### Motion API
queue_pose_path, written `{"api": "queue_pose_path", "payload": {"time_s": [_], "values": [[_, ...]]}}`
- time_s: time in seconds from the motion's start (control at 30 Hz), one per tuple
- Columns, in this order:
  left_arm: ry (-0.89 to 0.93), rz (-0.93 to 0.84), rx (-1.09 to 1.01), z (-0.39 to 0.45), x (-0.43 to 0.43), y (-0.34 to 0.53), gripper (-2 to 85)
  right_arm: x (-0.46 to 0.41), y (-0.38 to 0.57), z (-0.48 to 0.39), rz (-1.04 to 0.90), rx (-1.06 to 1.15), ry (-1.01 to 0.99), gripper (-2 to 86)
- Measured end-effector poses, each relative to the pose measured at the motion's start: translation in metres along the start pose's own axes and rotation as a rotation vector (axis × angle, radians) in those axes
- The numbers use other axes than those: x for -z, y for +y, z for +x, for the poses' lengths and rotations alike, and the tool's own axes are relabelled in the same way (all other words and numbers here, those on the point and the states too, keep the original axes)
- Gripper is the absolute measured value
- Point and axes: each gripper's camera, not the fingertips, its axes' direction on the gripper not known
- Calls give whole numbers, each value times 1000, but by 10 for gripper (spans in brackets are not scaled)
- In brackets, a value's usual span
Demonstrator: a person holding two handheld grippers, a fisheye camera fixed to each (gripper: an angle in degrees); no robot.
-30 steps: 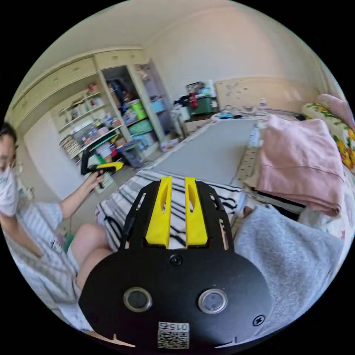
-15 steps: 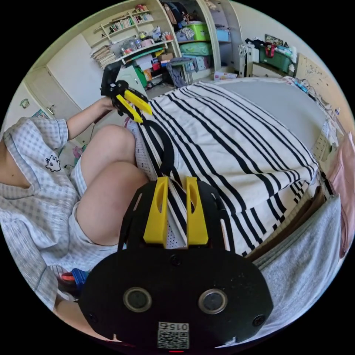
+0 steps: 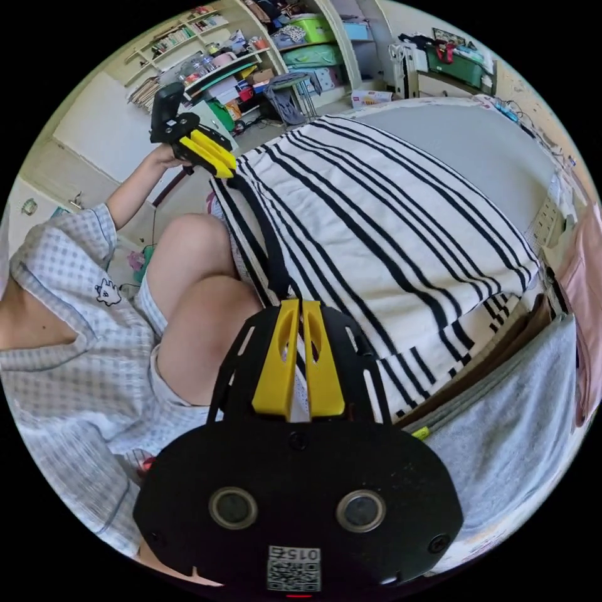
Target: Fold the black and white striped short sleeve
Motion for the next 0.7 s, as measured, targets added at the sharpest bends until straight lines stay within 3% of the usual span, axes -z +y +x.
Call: {"api": "queue_pose_path", "payload": {"time_s": [0.07,0.13,0.2,0.27,0.3,0.37,0.47,0.6,0.7], "values": [[-25,86,64,-40,37,-34,11,56,-40,27,92,-77,119,-4],[-182,272,168,-79,82,-73,13,138,-81,55,347,-211,284,-1],[-358,831,371,-100,141,-82,21,230,-88,66,784,-357,335,12],[-325,1106,511,-99,160,-68,42,248,-62,58,962,-394,284,36],[-270,1162,491,-95,163,-59,73,241,-44,50,959,-351,231,53],[-240,1072,400,-87,159,-42,79,210,-11,37,830,-301,195,77],[-355,806,403,-79,139,16,76,137,74,21,605,-340,203,91],[-400,536,646,-89,132,132,116,63,201,10,448,-502,125,90],[-266,515,841,-95,142,205,135,40,253,-10,396,-574,117,99]]}}
